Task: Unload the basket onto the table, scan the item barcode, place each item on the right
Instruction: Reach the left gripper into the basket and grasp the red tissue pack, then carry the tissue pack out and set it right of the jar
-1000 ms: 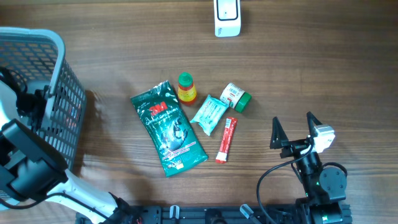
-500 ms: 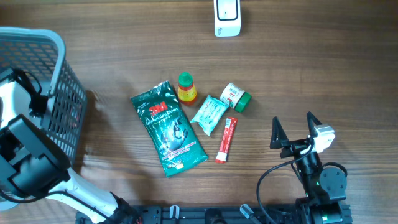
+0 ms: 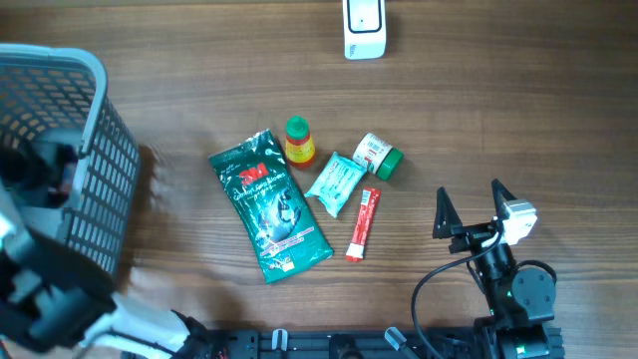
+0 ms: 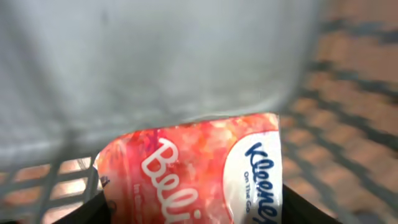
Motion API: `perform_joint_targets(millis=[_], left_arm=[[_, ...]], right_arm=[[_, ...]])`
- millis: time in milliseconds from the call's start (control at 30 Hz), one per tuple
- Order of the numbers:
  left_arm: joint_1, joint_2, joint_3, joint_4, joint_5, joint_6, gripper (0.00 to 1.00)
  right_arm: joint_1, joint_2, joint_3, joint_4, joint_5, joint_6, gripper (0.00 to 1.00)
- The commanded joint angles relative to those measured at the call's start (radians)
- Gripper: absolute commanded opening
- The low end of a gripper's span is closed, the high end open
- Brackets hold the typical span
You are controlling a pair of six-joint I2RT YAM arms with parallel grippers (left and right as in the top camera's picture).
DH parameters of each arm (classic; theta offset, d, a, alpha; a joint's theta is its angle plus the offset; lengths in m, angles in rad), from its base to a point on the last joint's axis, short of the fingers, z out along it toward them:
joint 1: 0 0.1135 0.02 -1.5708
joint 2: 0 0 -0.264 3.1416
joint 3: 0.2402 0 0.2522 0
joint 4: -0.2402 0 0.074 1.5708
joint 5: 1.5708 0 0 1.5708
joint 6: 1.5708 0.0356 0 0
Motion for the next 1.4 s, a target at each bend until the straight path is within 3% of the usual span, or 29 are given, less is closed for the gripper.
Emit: perform_joint_targets(millis=[0,200,400,567,767,933,1267,1367], left_arm=[[0.013,-0.195,0.122,-0.013,0.009,0.033,0.62],[-0.074,-0.433,0.135,0.015,0.124,0.03,0.62],[-0.411,-0.602,0.134,0.006,0.121,0.021,0.62],[-0.723,-0.594,0.134,0.008,0.006,-0.06,0.59],[-1.04,-0.487,0.132,0.048,-0.14,-0.135,0.56],[-1.272,-0.293,0.132,0.182,-0.196,-0.14,0.56],[-1.466,0.128,0.132,0.537,-0.191,-0.152,0.56],[-1.501,0.239,0.132,0.712,-0.192,-0.077,0.55]], right_arm=[[0.005,-0.002,-0.001,0.003,0.014,-0.012,1.0],[0.005,-0.002,-0.001,0.003,0.014,-0.012,1.0],[0.005,-0.002,-0.001,0.003,0.014,-0.012,1.0],[0.005,-0.002,-0.001,0.003,0.014,-0.012,1.0],[0.005,-0.002,-0.001,0.003,0.014,-0.012,1.0],[0.005,-0.002,-0.001,0.003,0.014,-0.012,1.0],[0.005,-0.002,-0.001,0.003,0.014,-0.012,1.0],[0.005,-0.002,-0.001,0.003,0.014,-0.012,1.0]])
